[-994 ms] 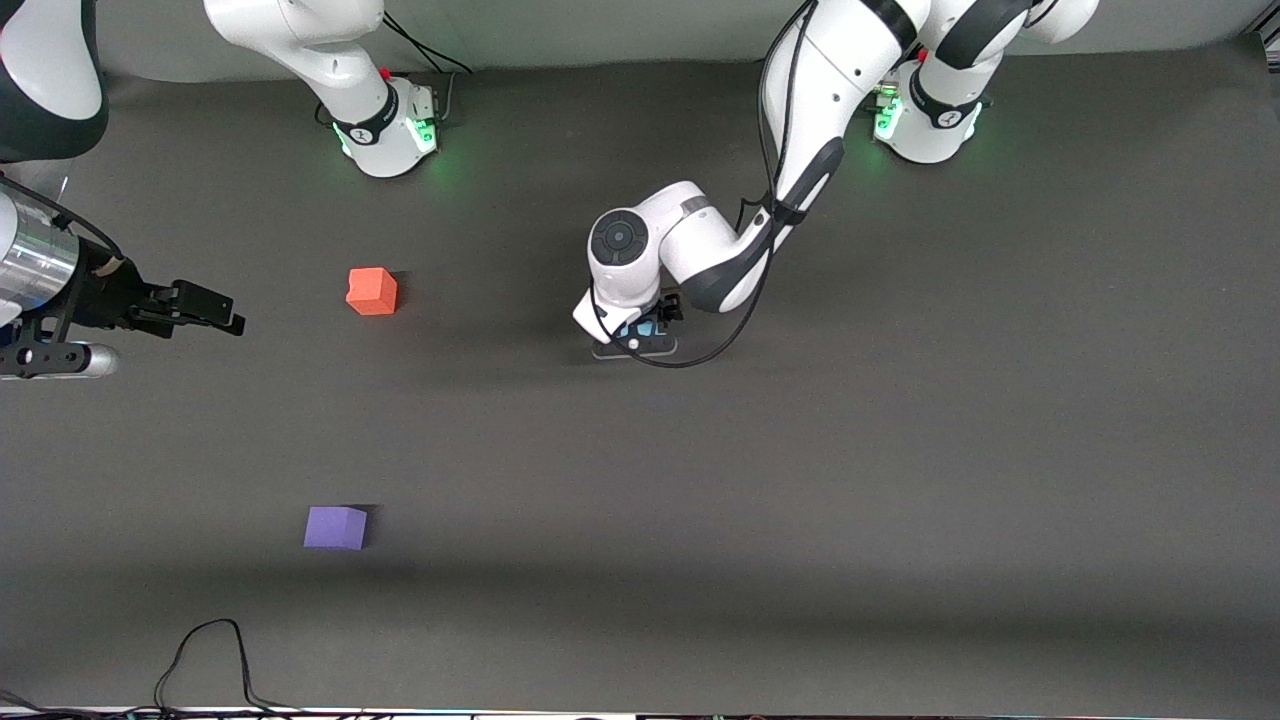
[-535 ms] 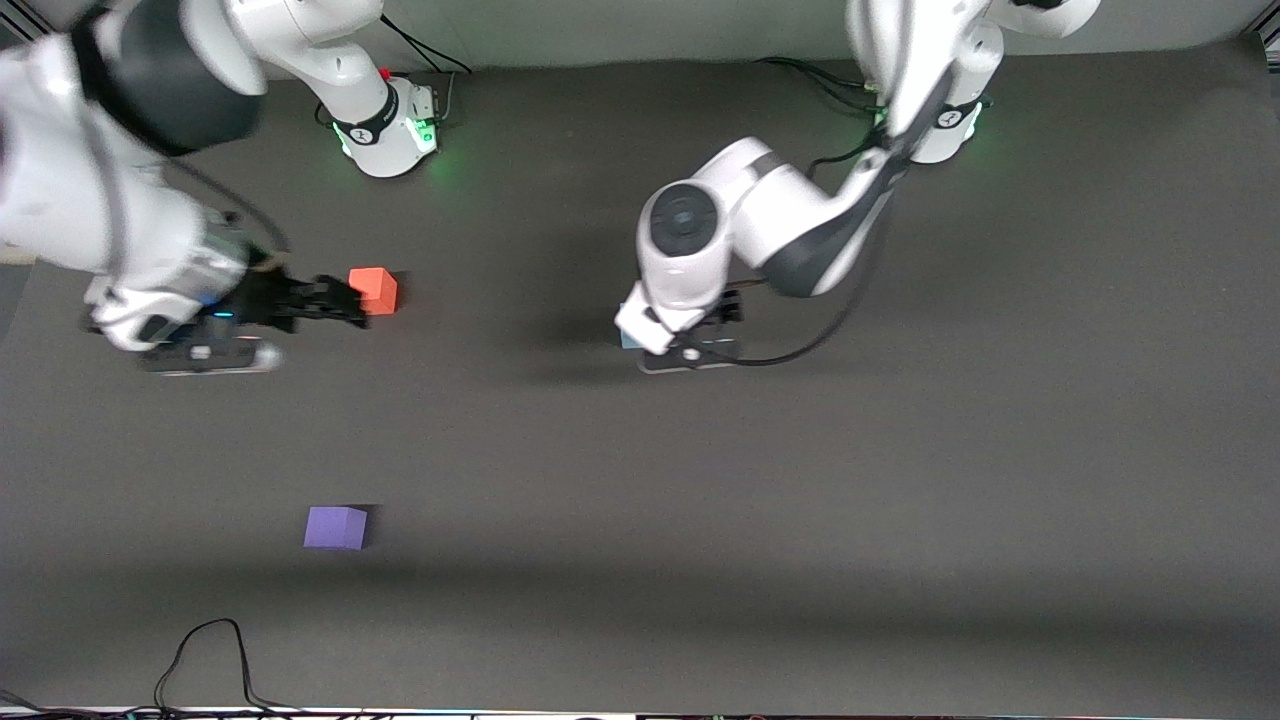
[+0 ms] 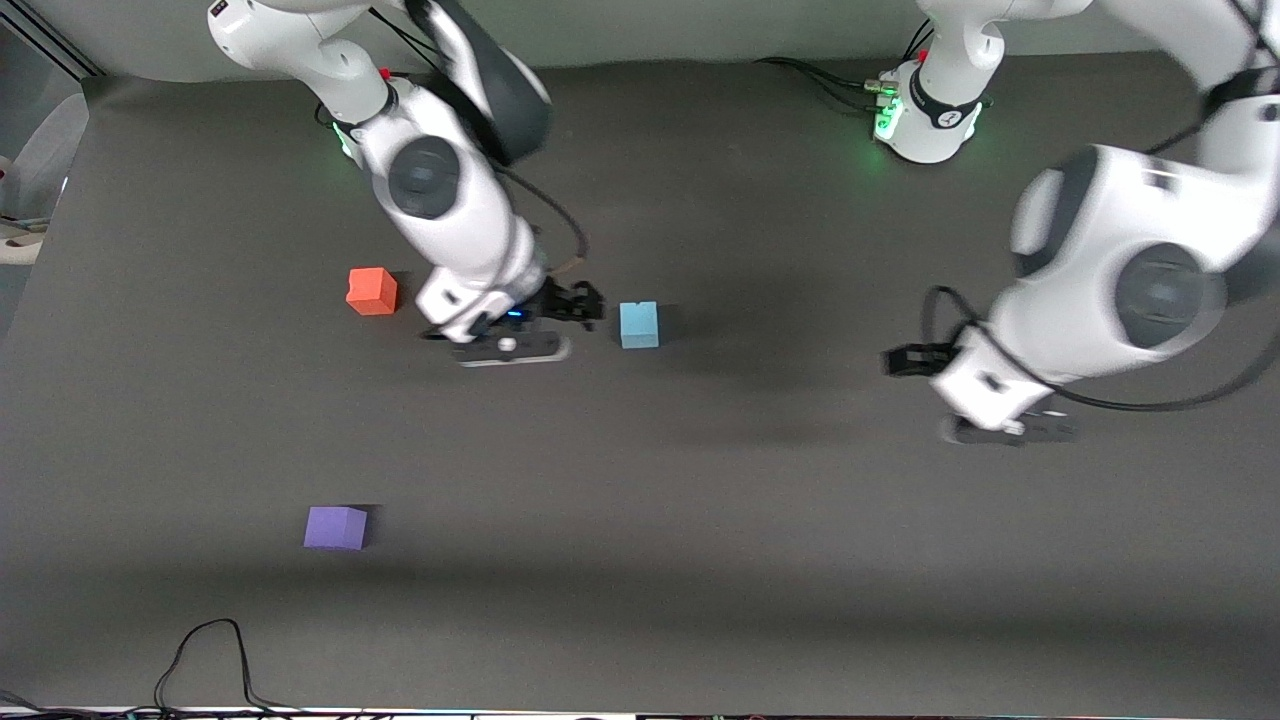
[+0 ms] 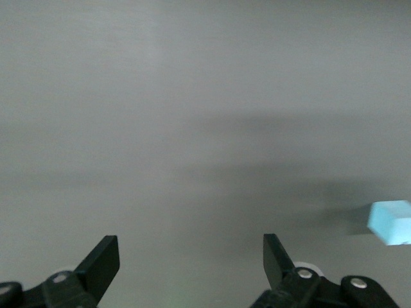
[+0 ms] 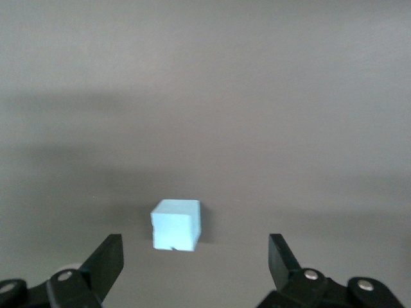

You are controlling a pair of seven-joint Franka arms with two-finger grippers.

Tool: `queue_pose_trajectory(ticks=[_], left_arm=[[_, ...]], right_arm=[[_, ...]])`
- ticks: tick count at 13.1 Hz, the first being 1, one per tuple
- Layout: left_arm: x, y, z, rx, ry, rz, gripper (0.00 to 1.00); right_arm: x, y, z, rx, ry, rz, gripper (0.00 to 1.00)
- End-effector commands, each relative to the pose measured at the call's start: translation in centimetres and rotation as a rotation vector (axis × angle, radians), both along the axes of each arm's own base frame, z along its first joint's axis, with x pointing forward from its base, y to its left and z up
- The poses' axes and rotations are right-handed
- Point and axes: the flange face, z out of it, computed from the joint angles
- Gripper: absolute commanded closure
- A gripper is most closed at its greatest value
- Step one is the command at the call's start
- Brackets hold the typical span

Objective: Place blue block between orange and purple blocks
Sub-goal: 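Grasp the blue block with the right gripper while the left gripper withdraws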

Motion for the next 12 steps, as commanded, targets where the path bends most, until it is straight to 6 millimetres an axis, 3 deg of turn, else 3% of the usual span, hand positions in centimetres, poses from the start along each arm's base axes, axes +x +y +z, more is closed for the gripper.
queue_pose_trajectory(ticks=[1,2,4,6,8,10,11,12], left_arm=[[-1.1,6.7,2.9,0.001,-0.012,-0.071,0.00],[-1.7,9.0,4.2,0.002,-0.012,-0.068,0.00],[-3.1,10.2,6.8,0.011,-0.029,-0.067,0.00],[-3.9,11.1,8.7,0.020,-0.059,-0.050,0.00],[-5.2,12.1,9.6,0.034,-0.076,-0.029,0.00],[-6.3,11.8,10.0,0.044,-0.087,-0.025,0.00],[-6.6,11.5,10.4,0.047,-0.092,-0.016,0.00],[-6.6,11.0,10.4,0.048,-0.089,-0.014,0.00]], right_arm=[[-1.2,3.2,-7.0,-0.029,-0.002,0.004,0.00],[-2.6,4.4,-10.0,-0.021,-0.023,-0.010,0.00],[-4.9,6.3,-14.4,-0.012,-0.051,-0.022,0.00],[-6.6,7.0,-17.0,-0.026,-0.044,-0.030,0.00],[-7.8,6.0,-19.1,-0.029,-0.051,-0.032,0.00],[-8.5,5.1,-20.5,-0.033,-0.054,-0.035,0.01],[-8.6,5.0,-20.6,-0.035,-0.052,-0.035,0.09],[-8.6,5.0,-20.6,-0.034,-0.053,-0.035,0.28]])
